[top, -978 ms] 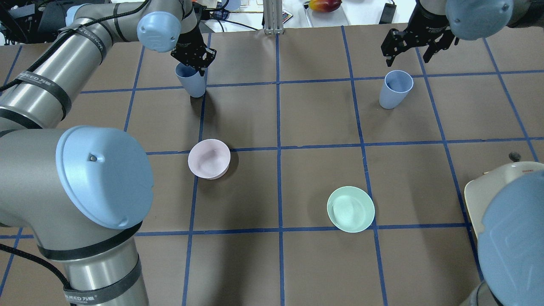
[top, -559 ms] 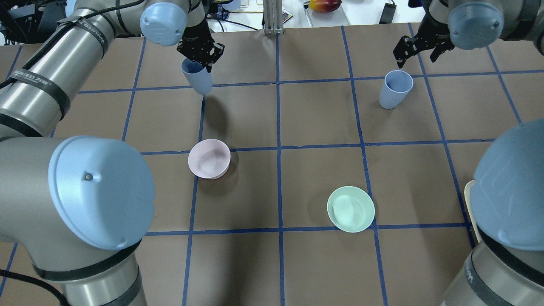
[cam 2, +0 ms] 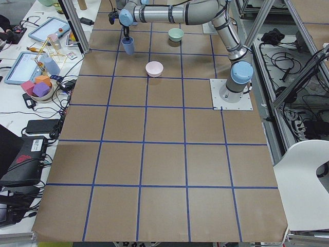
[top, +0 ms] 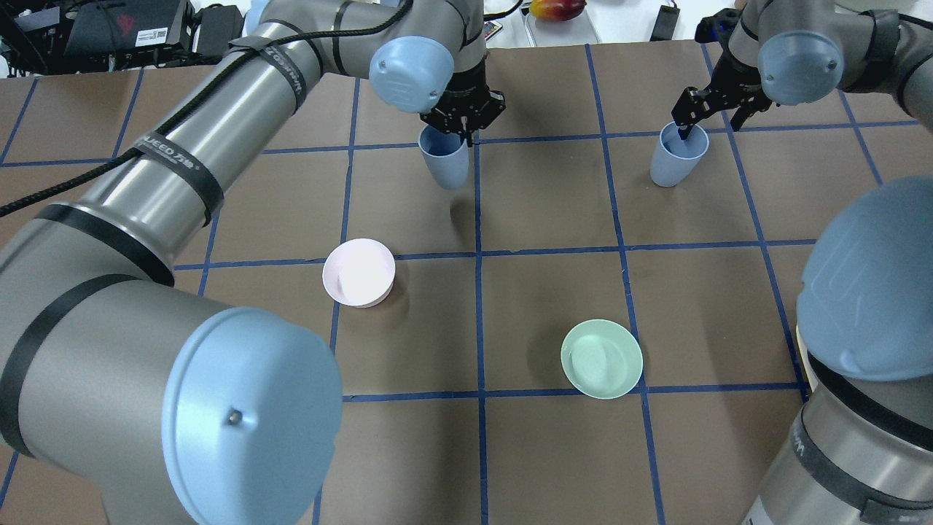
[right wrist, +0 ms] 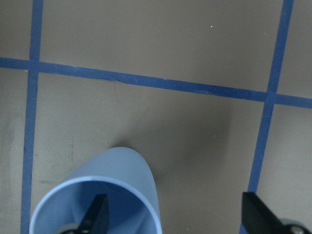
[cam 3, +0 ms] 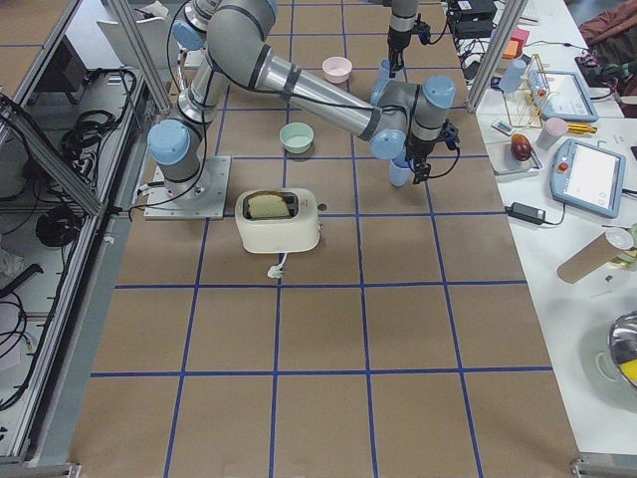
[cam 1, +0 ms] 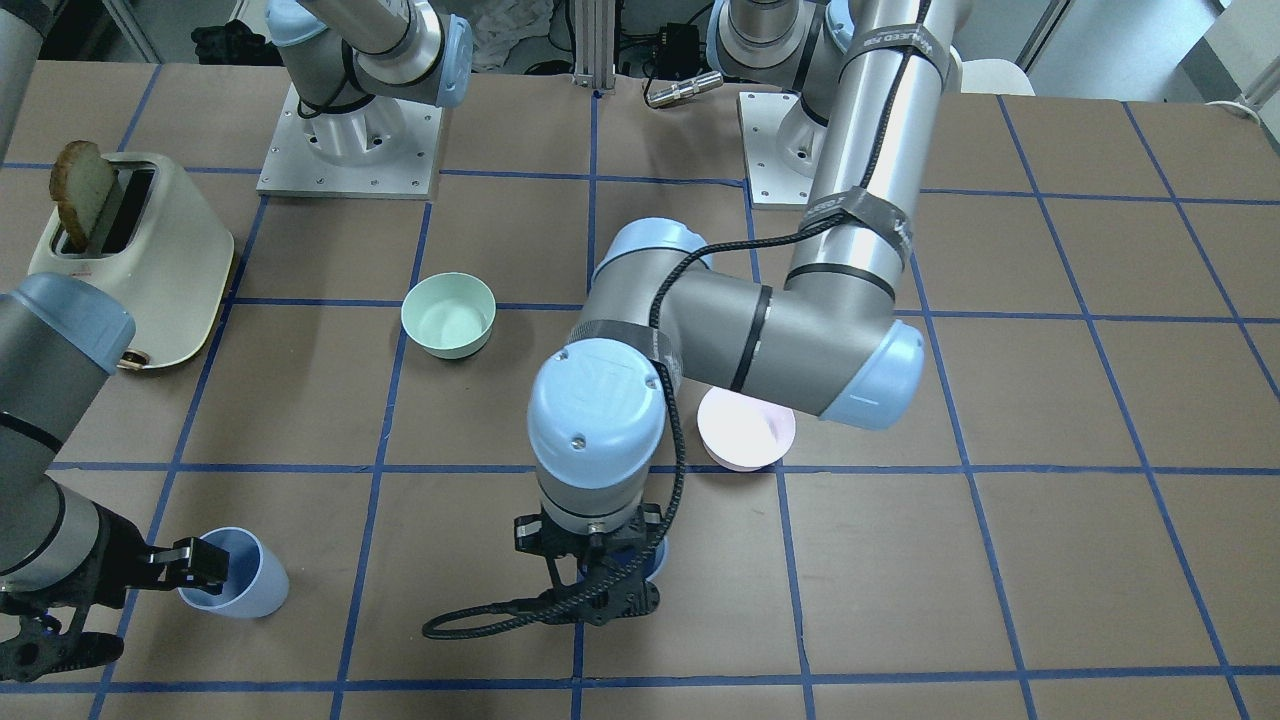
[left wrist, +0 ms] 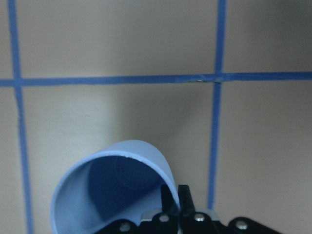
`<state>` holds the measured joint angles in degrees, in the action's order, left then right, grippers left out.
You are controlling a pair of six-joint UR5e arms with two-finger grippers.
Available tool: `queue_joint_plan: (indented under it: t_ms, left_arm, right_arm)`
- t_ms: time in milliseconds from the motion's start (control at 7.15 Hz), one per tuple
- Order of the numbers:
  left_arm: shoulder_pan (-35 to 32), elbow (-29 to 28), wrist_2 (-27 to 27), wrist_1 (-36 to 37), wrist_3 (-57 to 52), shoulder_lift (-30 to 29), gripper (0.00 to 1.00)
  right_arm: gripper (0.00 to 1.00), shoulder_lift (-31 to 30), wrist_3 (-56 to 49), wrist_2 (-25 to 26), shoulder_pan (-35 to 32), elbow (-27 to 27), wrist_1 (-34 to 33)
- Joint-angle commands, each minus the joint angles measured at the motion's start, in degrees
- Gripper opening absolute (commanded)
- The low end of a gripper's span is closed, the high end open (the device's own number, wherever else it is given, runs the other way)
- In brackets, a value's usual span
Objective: Stack blue cups with both arms
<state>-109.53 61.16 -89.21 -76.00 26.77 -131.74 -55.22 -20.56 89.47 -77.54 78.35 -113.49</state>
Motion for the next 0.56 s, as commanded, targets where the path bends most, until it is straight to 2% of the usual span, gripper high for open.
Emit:
queue_joint_plan:
  t_ms: [0, 140, 280, 419]
  left_arm:
    - [-3.3, 3.9, -0.1, 3.3, 3.8, -0.4, 0.00]
    - [-3.3, 6.2, -0.2, 7.1, 3.1, 0.2, 0.46]
    - [-3.3, 7.6, -0.3, 9.7, 3.5, 0.3, 0.99]
    - [-3.3, 7.6, -0.2, 10.0, 3.4, 1.2, 1.00]
  right_arm:
    - [0.44, 0.6, 0.0, -0.2, 0.4, 0.8, 2.5]
    - [0.28, 0.6, 0.1, -0.2, 0.5, 0.8, 3.4]
    - [0.05, 0.6, 0.1, -0.2, 0.5, 0.7, 5.4]
    - [0.00, 0.5, 0.2, -0.2, 0.5, 0.5, 7.1]
